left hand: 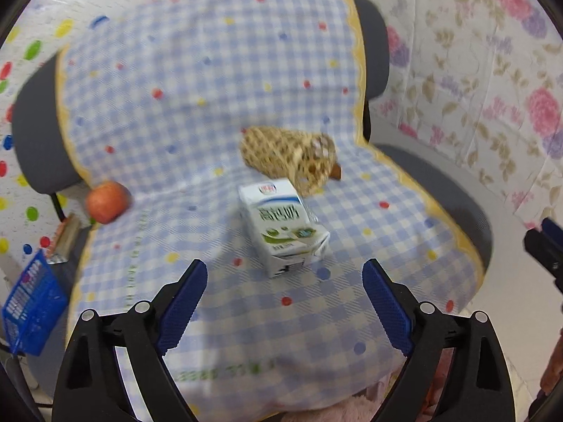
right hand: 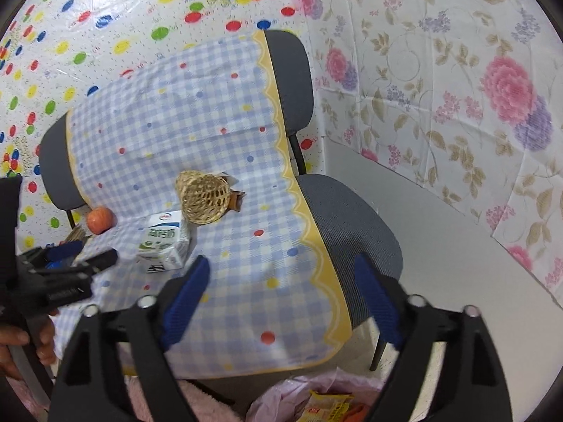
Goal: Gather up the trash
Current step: 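Grasp the white milk carton with the left gripper, then grasp the woven bamboo ball with the right gripper while the left holds the carton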
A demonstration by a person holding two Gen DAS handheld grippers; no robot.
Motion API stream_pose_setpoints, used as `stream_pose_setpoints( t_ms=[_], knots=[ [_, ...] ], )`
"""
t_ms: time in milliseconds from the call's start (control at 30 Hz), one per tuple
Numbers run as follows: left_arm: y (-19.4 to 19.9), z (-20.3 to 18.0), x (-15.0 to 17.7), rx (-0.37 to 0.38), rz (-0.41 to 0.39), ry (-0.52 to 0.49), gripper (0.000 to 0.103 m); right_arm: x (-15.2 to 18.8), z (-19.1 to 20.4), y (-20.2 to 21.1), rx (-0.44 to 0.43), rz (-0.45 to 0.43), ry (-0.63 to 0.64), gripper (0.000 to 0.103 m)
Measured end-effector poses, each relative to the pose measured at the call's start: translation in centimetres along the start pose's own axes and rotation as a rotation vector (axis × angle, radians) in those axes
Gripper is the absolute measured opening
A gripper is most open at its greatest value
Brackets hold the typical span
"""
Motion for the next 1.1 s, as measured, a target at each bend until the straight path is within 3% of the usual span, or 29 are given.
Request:
stream_pose_setpoints(
  t_ms=[200,333,567,633,667,900,1100],
  knots=[
    [-5.4,-0.4,-0.1,-0.013,0.060,0.047,0.089,0.1,-0.7,-3.2,0.025,0.035,-0.004,0.086],
    [-8.8,-0.4,-0.3,-0.066,0.106,0.074,0.089,0.2,-1.3,-4.5,0.044,0.049,-0.008,0.086],
    [-11.1,-0.9,-0.3,-0.090,0.121,0.088,0.088,0.8,-2.3,-5.8,0.068,0.080,-0.022,0.086],
    [-11.0,-0.9,-0.3,-0.088,0.106,0.087,0.086,0.9,-2.4,-5.7,0.070,0.084,-0.020,0.086],
    [-11.1,-0.8,-0.3,-0.087,0.102,0.085,0.078,0.9,-2.3,-5.6,0.070,0.085,-0.019,0.086],
    [-7.8,0.2,0.0,-0.018,0.036,0.060,0.075,1.0,-1.7,-4.7,0.055,0.080,-0.013,0.086],
    [-2.4,4.7,0.4,0.004,-0.041,0.110,0.075,0.7,1.1,-4.5,-0.003,0.065,0.013,0.086]
  ],
)
Point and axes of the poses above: each gripper's, at about its wrist camera, not at the fingertips, and y roughly against the way its jaws point, z to its left, x to its underside, the point moved 4 cm from there along -y, roughly the way its jaws point, and after that the axes turned 6 degrees about -z, right-handed, at the moved point
